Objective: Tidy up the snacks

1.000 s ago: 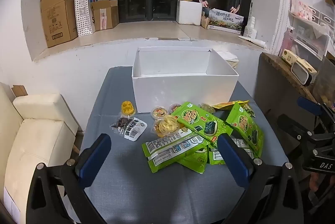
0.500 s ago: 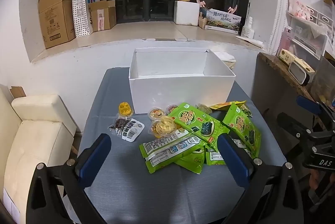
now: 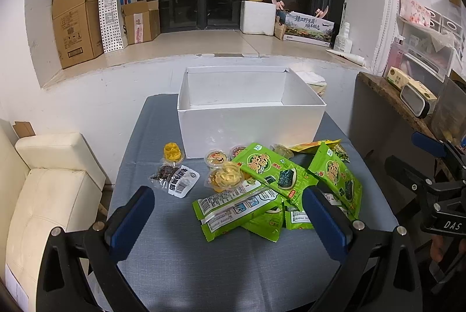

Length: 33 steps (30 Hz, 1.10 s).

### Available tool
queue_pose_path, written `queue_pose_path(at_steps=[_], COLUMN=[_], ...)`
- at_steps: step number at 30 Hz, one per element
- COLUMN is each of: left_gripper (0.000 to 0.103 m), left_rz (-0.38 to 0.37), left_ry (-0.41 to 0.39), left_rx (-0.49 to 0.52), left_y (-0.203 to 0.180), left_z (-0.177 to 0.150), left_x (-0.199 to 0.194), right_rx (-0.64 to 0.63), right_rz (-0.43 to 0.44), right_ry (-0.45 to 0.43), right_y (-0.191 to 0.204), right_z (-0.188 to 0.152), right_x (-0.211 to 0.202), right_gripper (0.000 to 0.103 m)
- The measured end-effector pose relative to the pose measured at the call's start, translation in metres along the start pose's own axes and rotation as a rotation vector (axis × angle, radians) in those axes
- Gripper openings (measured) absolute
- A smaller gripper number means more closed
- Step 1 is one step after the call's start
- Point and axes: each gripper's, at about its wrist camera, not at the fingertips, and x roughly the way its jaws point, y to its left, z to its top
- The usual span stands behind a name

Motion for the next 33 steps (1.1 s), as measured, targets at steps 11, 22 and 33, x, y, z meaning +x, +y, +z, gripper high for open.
queue_pose_path(at_steps=[11, 22, 33], left_gripper=[0.103, 0.103, 0.103], left_rz=[0.0, 0.0, 0.0], left_ry=[0.004, 0.005, 0.006], left_rx=[0.003, 0.004, 0.004], left_y=[-0.0008, -0.0015, -0.0013], left_z=[0.0005, 0.0001, -0.0007], left_x=[-0.0011, 0.0008, 0.0012], right_rx=[-0.005, -0.011, -0.015], right_rz=[0.001, 0.001, 0.003], right_ry=[0.0, 0.006, 0.009], right_y=[0.0016, 0.003, 0.004], right_z=[-0.0008, -0.0018, -0.0026], right_x=[0.0004, 0.0011, 0.0007], right_gripper=[0.103, 0.103, 0.103])
